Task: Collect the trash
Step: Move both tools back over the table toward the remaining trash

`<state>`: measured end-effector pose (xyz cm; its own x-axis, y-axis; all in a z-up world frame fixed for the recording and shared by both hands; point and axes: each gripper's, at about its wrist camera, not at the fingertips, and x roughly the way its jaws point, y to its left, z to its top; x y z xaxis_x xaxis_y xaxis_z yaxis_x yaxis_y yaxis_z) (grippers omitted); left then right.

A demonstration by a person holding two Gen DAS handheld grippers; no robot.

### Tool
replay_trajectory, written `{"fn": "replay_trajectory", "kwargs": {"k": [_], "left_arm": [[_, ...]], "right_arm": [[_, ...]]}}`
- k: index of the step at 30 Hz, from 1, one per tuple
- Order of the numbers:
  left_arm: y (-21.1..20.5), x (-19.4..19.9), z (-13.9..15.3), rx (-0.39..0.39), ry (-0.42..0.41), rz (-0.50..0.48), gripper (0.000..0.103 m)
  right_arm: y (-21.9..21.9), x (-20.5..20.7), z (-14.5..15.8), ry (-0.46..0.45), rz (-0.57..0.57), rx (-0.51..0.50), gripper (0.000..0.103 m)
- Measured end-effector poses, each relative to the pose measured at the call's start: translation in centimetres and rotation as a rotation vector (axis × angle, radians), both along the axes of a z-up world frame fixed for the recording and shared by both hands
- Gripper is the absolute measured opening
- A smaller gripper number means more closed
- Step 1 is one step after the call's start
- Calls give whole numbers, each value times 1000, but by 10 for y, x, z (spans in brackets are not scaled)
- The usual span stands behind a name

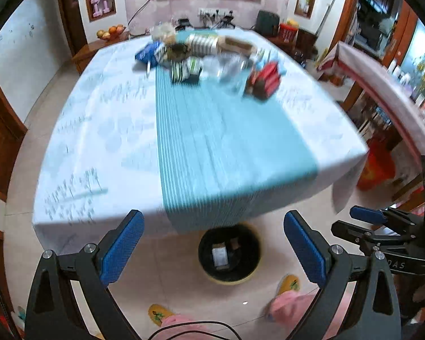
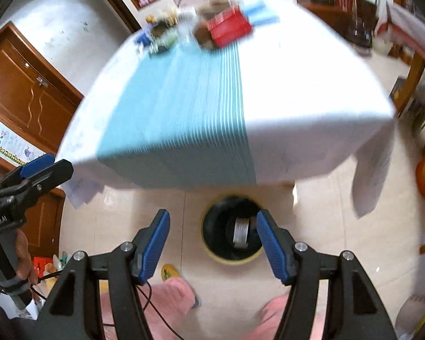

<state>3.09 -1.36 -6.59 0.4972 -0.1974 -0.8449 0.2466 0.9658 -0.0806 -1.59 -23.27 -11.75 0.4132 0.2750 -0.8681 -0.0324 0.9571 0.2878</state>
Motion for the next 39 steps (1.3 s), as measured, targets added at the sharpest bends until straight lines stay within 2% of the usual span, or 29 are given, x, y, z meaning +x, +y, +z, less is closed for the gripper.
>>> {"fn": "replay_trajectory", "kwargs": {"k": [4, 9, 12, 20, 26, 30, 35, 39], "left_arm": [[-6, 5, 41, -11, -55, -34, 98], [-9, 16, 72, 5, -115, -56, 98], [-14, 32, 81, 35, -128, -53, 98], [-21, 74, 88, 76, -96, -44, 98], [-24, 110, 78, 89, -30, -7, 98], [-31, 139, 64, 119, 17, 18, 92], [-35, 170, 43, 107, 68, 31, 92], [-39, 189, 28, 89, 74, 55, 92]], "right_arm": [[-1, 9, 44, -99, 0, -36, 64], [2, 24, 77, -167, 7, -56, 64], [3, 38, 87, -180, -3, -55, 64], [0, 80, 113, -217, -43, -35, 64], [-5, 119, 106, -169, -86, 2, 64], [-14, 144, 94, -115, -122, 27, 64], [-34, 183, 70, -37, -204, 91, 64], [-42, 211, 47, 23, -252, 126, 64]]}}
